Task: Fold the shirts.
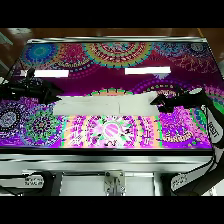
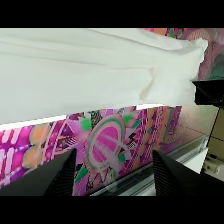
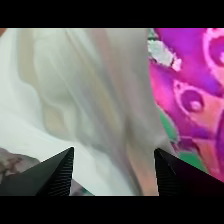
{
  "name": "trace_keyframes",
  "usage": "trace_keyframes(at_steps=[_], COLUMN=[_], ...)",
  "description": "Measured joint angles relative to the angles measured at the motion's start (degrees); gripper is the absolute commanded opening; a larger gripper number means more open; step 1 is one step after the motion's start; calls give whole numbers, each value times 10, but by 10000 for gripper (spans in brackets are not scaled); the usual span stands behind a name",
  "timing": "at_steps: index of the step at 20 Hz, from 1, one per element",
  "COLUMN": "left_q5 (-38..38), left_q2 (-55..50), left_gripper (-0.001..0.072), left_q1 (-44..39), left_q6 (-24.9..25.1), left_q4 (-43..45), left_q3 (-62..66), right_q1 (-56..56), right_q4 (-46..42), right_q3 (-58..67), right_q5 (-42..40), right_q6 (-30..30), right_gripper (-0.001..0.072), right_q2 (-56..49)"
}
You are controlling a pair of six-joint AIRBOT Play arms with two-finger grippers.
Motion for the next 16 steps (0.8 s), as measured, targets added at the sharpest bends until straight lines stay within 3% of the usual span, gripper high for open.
trace_keyframes(at_steps=[1,3,5,6,8,9,11,16], left_q5=[6,18,32,37,45,51,71,178], left_q2=[3,7,9,9,10,10,10,-14], left_gripper=[521,518,440,433,196,187,45,45], left_q1=[-11,-34,-54,-64,-82,-92,-117,-231], left_q6=[0,1,2,4,5,6,14,38], left_q4=[-1,-7,-9,-11,-14,-14,-15,-22], left_q3=[0,0,0,0,0,0,0,0], right_q1=[4,14,23,26,28,28,23,18], right_q4=[11,17,19,24,27,22,22,30], right_q3=[0,1,0,-1,-1,-2,-2,-1], right_q5=[2,0,-10,-12,-14,-14,7,74], right_q6=[0,0,0,2,1,-2,-5,-3], right_gripper=[594,426,77,55,54,54,54,54], right_q2=[-9,-22,-31,-33,-31,-24,4,130])
